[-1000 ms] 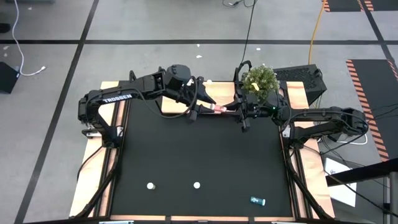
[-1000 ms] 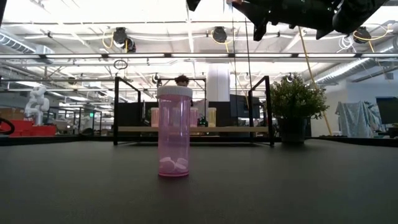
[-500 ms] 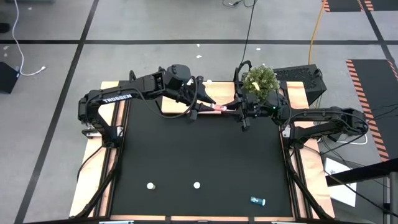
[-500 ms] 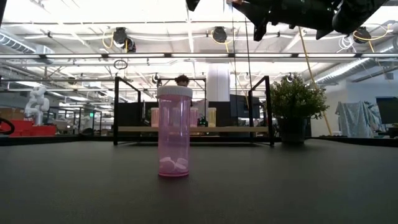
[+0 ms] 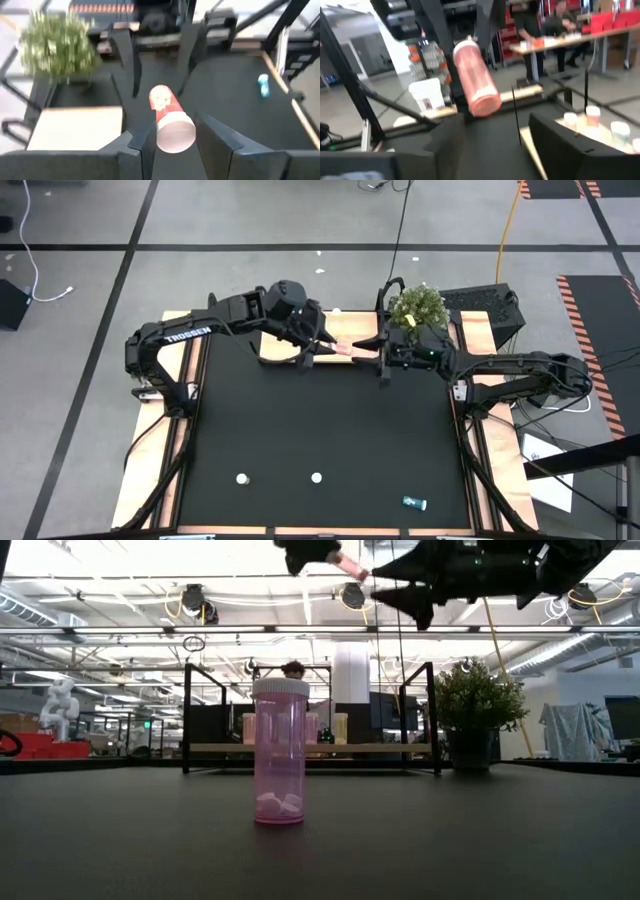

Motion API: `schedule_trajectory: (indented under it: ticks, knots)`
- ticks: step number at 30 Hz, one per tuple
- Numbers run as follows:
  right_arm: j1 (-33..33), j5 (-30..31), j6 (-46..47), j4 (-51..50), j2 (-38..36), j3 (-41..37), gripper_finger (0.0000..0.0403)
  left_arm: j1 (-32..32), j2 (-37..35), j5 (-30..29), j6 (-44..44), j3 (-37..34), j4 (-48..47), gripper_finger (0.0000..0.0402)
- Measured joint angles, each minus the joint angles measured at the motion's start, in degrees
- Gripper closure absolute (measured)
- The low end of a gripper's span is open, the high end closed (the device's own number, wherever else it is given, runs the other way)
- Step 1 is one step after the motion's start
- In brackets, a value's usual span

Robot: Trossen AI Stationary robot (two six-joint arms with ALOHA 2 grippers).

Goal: Pick and place medicine bottles onto shelf by color
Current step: Put the orange pill bottle on the shelf aligned with the other orange pill bottles

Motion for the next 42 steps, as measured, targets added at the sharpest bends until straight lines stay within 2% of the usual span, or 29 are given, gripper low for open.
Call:
schedule_trajectory:
  ticks: [3, 6, 10, 13, 19, 28, 42]
  knots:
    - [0.00, -0.03, 0.59, -4.61, 0.00, 0.00, 0.0146, 1.47, -0.33, -0.48, 2.62, 0.00, -6.14, 0.0279]
    - [0.00, -0.23, 1.62, -8.18, 0.02, 0.00, 0.0122, 3.87, -0.46, -2.55, 6.90, 0.02, -14.94, 0.0279]
    - [0.00, -0.28, 1.68, -9.84, 0.02, 0.00, 0.0116, 8.48, 0.39, -7.48, 12.84, 0.02, -26.77, 0.0279]
    - [0.00, 0.82, 1.38, -9.71, 0.02, 0.00, 0.0120, 12.40, 2.40, -8.97, 15.77, -0.41, -31.90, 0.0279]
    - [0.00, 3.92, 1.06, -9.84, 0.00, 0.00, 0.0123, 16.68, 8.35, -10.98, 17.46, -1.11, -32.42, 0.0279]
    - [0.02, 4.00, 3.26, -10.50, 0.00, 0.00, 0.0124, 18.86, 16.39, -13.32, 17.43, -1.16, -38.11, 0.0274]
    - [0.09, 3.86, 3.24, -11.57, 0.00, 0.00, 0.0124, 18.62, 18.20, -14.62, 13.86, -1.16, -35.59, 0.0273]
